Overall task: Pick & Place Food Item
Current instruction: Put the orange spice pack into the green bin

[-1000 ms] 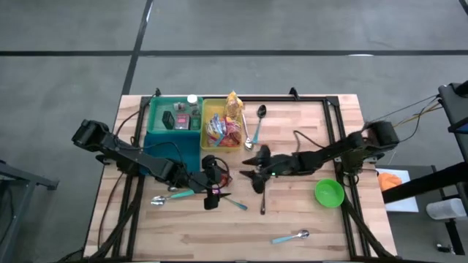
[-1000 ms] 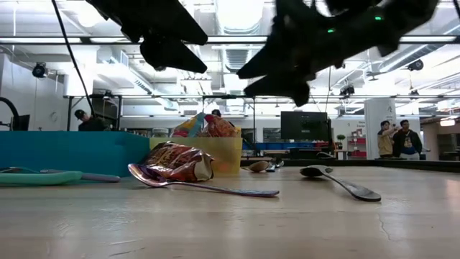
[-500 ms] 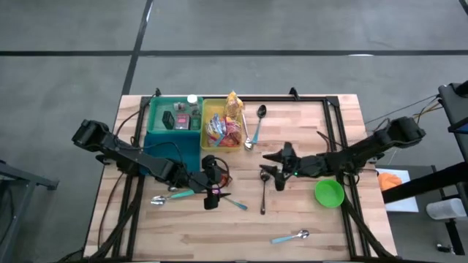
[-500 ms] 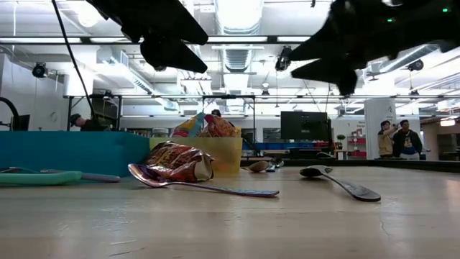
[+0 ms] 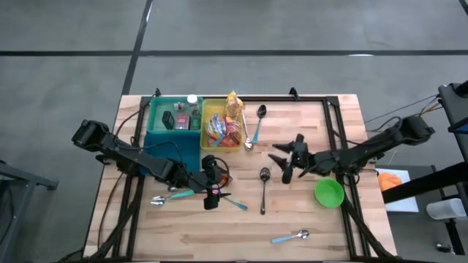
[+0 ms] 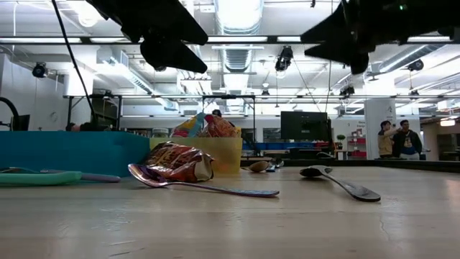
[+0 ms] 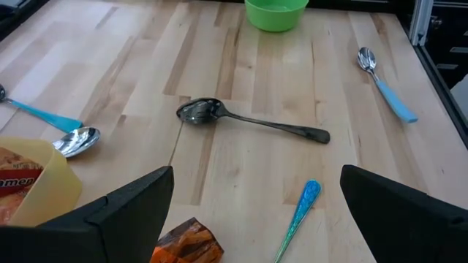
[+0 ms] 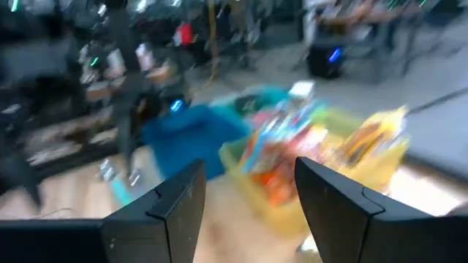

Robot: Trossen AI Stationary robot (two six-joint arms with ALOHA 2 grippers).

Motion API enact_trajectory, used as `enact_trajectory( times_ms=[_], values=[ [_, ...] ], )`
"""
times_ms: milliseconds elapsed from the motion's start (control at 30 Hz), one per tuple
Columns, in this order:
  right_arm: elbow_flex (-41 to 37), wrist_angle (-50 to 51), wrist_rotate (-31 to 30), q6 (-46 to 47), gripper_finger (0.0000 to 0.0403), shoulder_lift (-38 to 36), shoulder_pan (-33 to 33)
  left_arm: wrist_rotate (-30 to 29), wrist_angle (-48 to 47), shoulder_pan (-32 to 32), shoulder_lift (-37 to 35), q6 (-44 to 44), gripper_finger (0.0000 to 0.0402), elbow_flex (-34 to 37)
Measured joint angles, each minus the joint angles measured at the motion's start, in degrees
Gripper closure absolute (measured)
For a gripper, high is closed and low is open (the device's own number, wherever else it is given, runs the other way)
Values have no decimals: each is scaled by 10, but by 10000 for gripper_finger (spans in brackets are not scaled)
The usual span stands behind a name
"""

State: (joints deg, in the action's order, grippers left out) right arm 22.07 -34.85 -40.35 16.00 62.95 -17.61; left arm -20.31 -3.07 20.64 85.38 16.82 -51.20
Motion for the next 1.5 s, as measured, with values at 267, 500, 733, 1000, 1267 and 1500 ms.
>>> enact_trajectory(
  times_ms=[267,500,733,1000,1267,1500],
  values=[
    [3,-3,15,-59,197,-59,-3,0,-1,0,0,0,7,0],
    [-9,-1,16,-61,197,-71,-3,0,-1,0,0,0,6,0],
    [-23,-1,15,-65,197,-70,-3,0,-1,0,0,0,6,0],
    [-30,1,15,-52,197,-68,-3,0,-1,0,0,0,6,0],
    [-30,2,15,-50,197,-66,-3,0,-1,0,0,0,6,0],
    [-30,2,15,-51,197,-66,-3,0,-1,0,0,0,6,0]
  ],
)
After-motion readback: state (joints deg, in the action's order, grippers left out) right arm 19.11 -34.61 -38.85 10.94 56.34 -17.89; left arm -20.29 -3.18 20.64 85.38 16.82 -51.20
